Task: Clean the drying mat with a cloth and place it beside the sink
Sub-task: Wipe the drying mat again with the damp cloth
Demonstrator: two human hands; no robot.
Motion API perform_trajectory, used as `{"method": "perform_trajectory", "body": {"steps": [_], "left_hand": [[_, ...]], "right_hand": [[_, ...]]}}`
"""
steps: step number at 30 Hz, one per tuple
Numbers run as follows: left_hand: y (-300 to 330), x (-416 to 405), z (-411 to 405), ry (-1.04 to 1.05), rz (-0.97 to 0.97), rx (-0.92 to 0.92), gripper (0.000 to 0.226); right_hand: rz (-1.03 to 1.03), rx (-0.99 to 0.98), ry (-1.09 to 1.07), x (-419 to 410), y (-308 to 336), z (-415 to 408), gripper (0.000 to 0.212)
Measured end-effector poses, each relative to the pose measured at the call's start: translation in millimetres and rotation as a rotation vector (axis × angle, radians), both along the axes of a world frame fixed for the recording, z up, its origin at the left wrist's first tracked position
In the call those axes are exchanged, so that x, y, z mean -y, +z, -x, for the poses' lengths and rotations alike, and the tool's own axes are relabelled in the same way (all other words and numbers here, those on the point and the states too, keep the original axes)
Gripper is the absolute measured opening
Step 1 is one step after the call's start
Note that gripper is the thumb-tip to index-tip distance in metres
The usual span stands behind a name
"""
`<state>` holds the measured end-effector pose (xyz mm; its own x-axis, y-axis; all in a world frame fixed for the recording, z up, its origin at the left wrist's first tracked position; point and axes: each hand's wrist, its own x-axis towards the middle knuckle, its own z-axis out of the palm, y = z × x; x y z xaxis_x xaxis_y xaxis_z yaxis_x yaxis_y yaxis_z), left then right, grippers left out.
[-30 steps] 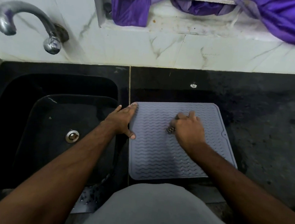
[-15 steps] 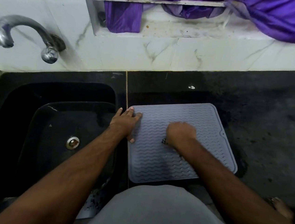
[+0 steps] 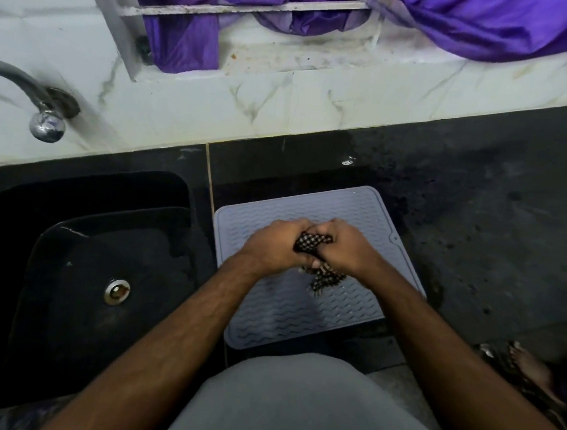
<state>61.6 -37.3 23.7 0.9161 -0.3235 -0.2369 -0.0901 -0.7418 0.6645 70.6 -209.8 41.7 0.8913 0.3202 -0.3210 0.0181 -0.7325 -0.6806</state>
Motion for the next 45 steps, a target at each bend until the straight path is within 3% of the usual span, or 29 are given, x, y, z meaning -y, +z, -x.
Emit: {"method": "perform_trajectory", "body": {"steps": [2, 5, 7, 9, 11, 14, 17, 19, 21, 26, 29, 34, 37, 41, 45], "left_hand": [[3, 3, 0, 0.111, 0.044, 0.009, 0.045], [7, 7, 3, 0.289, 0.266, -0.05, 0.027], [11, 15, 11, 0.415, 0.497, -0.145, 0.027], [12, 22, 22, 0.489, 0.678, -0.244, 0.031], [11, 26, 37, 0.501, 0.688, -0.308, 0.028], [3, 12, 58, 0.584, 0.71, -0.42, 0.048], [-10, -21, 69, 0.685, 0.496, -0.29, 0.076], [-21, -44, 74, 0.734, 0.284, -0.112, 0.072], [-32, -64, 80, 0.802, 0.191, -0.017, 0.063], [-56, -67, 85, 0.84, 0.441, -0.17, 0.055], [-61, -50, 92, 0.771, 0.346, -0.185, 0.065], [-61, -28, 102, 0.46, -0.206, 0.072, 0.059], [-67, -17, 109, 0.283, -0.489, 0.126, 0.074], [-76, -15, 118, 0.187, -0.521, 0.09, 0.107], [-76, -20, 119, 0.21, -0.45, 0.063, 0.112]], "right_hand": [[-0.114, 0.039, -0.163, 5, -13, 11, 0.042], [-0.494, -0.07, -0.524, 14, -26, 32, 0.065], [-0.637, -0.094, -0.648, 21, -34, 45, 0.06], [-0.655, -0.084, -0.568, 19, -41, 58, 0.049], [-0.706, -0.125, -0.471, 8, -47, 71, 0.048], [-0.678, -0.105, -0.376, -16, -56, 85, 0.068], [-0.437, 0.053, -0.25, -38, -62, 95, 0.078], [-0.311, 0.145, -0.112, -48, -61, 102, 0.08], [-0.207, 0.219, 0.055, -57, -62, 107, 0.081], [0.064, 0.309, 0.317, -75, -76, 110, 0.054], [0.139, 0.27, 0.236, -69, -84, 103, 0.04], [0.143, 0.247, 0.041, -22, -92, 80, 0.041], [0.162, 0.254, -0.115, 25, -95, 64, 0.043], [0.275, 0.313, -0.284, 87, -94, 42, 0.04], [0.488, 0.37, -0.448, 129, -82, 28, 0.037]]}}
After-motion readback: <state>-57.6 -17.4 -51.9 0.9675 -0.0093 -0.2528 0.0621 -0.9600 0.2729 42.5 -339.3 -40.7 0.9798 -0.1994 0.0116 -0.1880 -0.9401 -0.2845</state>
